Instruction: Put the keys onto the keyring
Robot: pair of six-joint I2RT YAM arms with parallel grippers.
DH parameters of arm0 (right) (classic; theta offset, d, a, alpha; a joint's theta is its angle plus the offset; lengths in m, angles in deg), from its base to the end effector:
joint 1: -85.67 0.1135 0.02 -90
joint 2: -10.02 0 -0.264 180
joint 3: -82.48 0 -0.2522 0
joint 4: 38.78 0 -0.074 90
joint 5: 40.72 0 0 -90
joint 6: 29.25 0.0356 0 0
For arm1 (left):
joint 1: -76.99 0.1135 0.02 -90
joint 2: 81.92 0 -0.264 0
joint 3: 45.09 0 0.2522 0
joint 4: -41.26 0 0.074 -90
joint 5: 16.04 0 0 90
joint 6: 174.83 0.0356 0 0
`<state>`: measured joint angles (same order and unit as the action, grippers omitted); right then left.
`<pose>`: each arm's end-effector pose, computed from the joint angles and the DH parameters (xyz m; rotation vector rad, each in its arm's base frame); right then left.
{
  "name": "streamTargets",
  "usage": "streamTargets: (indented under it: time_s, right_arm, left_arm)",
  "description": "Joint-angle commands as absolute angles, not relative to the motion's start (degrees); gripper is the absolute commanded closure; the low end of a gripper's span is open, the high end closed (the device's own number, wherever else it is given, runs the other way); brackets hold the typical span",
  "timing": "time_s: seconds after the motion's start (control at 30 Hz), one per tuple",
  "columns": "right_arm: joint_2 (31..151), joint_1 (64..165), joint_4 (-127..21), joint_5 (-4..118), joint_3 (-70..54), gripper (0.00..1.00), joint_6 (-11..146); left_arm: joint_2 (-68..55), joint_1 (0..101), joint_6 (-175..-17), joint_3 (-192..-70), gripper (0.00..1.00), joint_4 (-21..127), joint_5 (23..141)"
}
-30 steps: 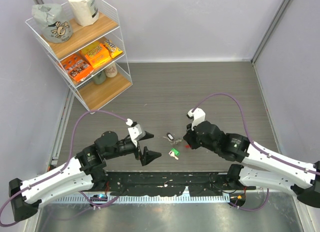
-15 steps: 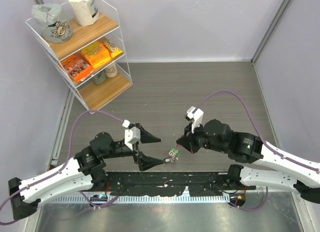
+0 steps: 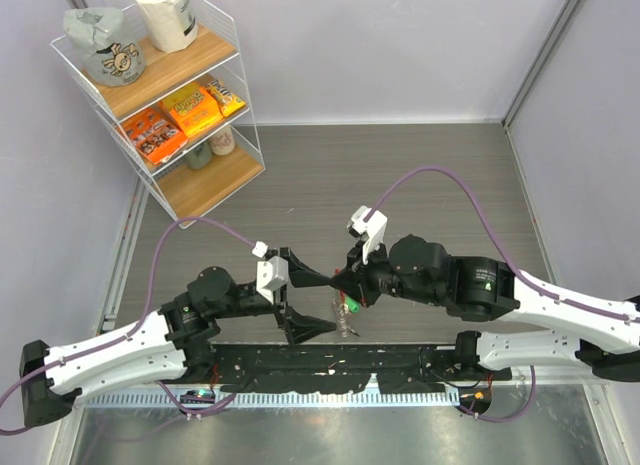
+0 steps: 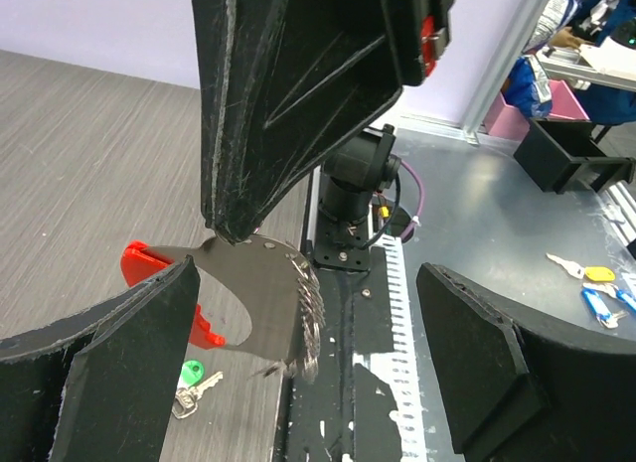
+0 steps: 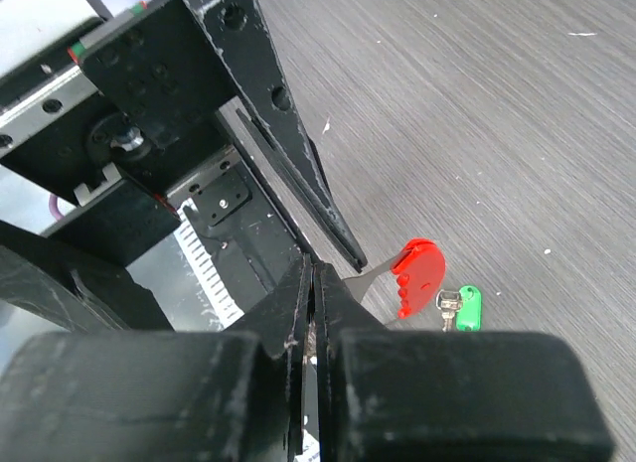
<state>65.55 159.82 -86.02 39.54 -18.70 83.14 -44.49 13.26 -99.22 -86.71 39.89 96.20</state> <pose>0.0609 0.1926 0.3866 -0.8117 1.9394 0.8993 0.0624 -0.1569 0.3027 0.9870 1.3149 -1.3611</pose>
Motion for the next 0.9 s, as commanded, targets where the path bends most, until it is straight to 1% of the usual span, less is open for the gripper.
streamTargets:
  time_s: [0.0,0.17,0.4,0.57,0.67,0.87]
  right_arm:
    - [66.4,161.3,-83.3,33.9,-14.4,0.95,84.8]
    - [68.0,162.7,-83.6,30.4,-13.1,0.95,85.4]
    - [68.9,164.2,-82.3,29.8,-13.2,0.94,86.5]
    - [68.6,165.3,-81.8,28.9,-12.9,0.94,87.2]
    - [68.2,165.7,-81.5,28.7,-12.8,0.95,87.6]
    - [68.6,166.5,-81.1,28.5,-12.2,0.94,87.8]
  left_arm:
    - [-43.4,12.5,-98.1,-89.7,0.01,36.2,92.2]
    - [-43.0,12.3,-97.9,-90.3,0.01,36.3,89.8]
    - [-42.4,12.1,-97.0,-90.6,0.01,36.7,85.1]
    - [-41.9,11.9,-95.6,-90.5,0.01,36.7,83.9]
    - [-41.6,11.8,-94.9,-90.3,0.08,36.5,83.5]
    - [-40.9,11.5,-93.9,-90.3,0.38,35.0,84.8]
